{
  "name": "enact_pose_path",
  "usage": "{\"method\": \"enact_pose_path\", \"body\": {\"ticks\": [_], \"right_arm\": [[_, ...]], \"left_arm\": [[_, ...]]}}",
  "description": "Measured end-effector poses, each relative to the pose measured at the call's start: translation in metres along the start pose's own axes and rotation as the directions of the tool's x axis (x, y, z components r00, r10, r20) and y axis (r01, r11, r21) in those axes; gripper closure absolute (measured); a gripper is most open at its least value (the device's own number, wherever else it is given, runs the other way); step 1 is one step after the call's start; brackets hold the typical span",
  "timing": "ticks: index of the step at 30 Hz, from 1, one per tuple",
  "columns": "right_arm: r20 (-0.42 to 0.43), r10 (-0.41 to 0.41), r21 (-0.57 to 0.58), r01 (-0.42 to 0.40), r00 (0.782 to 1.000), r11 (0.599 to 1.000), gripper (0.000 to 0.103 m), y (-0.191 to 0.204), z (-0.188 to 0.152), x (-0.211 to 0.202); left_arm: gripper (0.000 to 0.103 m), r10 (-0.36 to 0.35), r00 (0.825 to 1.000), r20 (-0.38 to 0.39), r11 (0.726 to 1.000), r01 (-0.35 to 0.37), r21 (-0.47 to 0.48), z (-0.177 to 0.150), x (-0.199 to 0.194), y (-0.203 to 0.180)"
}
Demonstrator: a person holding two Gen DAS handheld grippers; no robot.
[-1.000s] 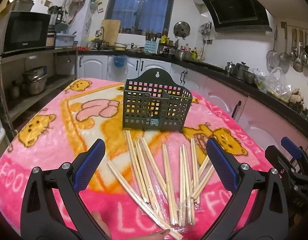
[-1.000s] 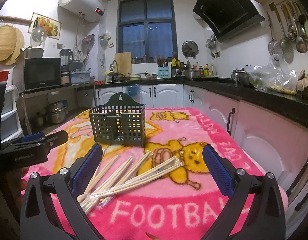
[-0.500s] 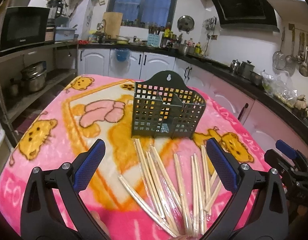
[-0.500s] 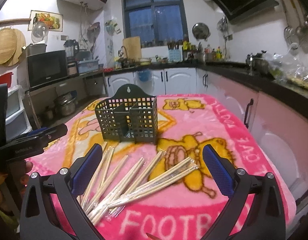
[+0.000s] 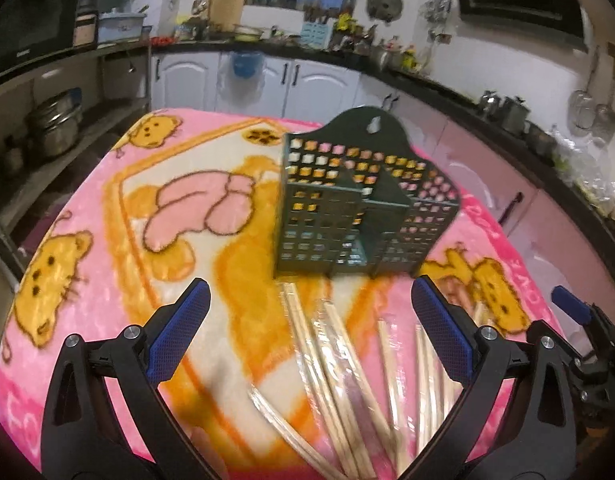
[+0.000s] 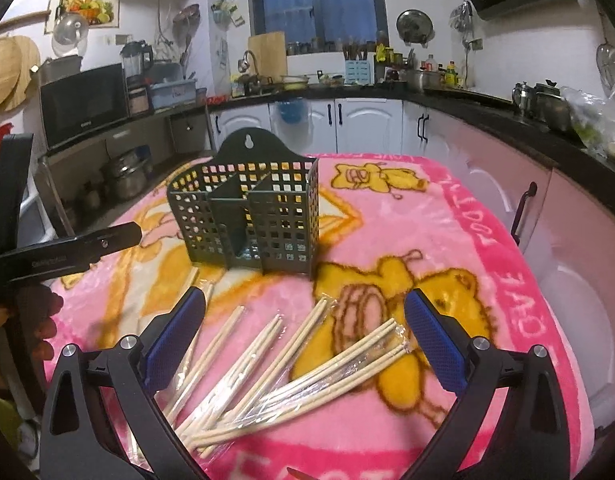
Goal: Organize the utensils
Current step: 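Lower the left tool onto one wrapped chopstick while the right tool lowers onto another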
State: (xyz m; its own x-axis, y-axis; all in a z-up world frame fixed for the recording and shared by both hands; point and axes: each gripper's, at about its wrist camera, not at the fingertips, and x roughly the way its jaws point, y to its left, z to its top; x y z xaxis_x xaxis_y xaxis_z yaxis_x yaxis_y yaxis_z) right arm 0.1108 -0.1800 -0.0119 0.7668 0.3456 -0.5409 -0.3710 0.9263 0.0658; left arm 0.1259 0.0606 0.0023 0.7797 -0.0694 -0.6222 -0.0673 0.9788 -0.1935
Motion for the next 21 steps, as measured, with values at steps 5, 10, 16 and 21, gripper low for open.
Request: {"method": "enact_pose_path", "body": {"ticks": [5, 10, 16, 21], "right_arm": [[-0.109, 0.032, 0.023, -0.030, 0.994, 0.999, 0.024, -0.009, -0.003, 0.031], [-0.206, 0.085, 0.082, -0.069, 0.975, 0.994, 0.045, -0.019, -0.005, 0.058], [-0.283, 0.133, 0.125, -0.101, 0.950, 0.987, 0.062, -0.023, -0.005, 0.085], [-0.338, 0.156, 0.171, -0.103, 0.928, 0.980, 0.069, -0.028, -0.005, 0.103]], "left_arm": [[0.027, -0.008, 0.997, -0.076, 1.000, 0.006, -0.026, 0.003, 0.025, 0.008], [0.043, -0.019, 0.988, -0.153, 0.999, 0.013, -0.040, 0.006, 0.048, 0.013], [0.057, -0.047, 0.976, -0.215, 0.997, 0.033, -0.067, 0.007, 0.067, 0.021], [0.068, -0.069, 0.963, -0.261, 0.991, 0.037, -0.127, 0.009, 0.085, 0.031]]}}
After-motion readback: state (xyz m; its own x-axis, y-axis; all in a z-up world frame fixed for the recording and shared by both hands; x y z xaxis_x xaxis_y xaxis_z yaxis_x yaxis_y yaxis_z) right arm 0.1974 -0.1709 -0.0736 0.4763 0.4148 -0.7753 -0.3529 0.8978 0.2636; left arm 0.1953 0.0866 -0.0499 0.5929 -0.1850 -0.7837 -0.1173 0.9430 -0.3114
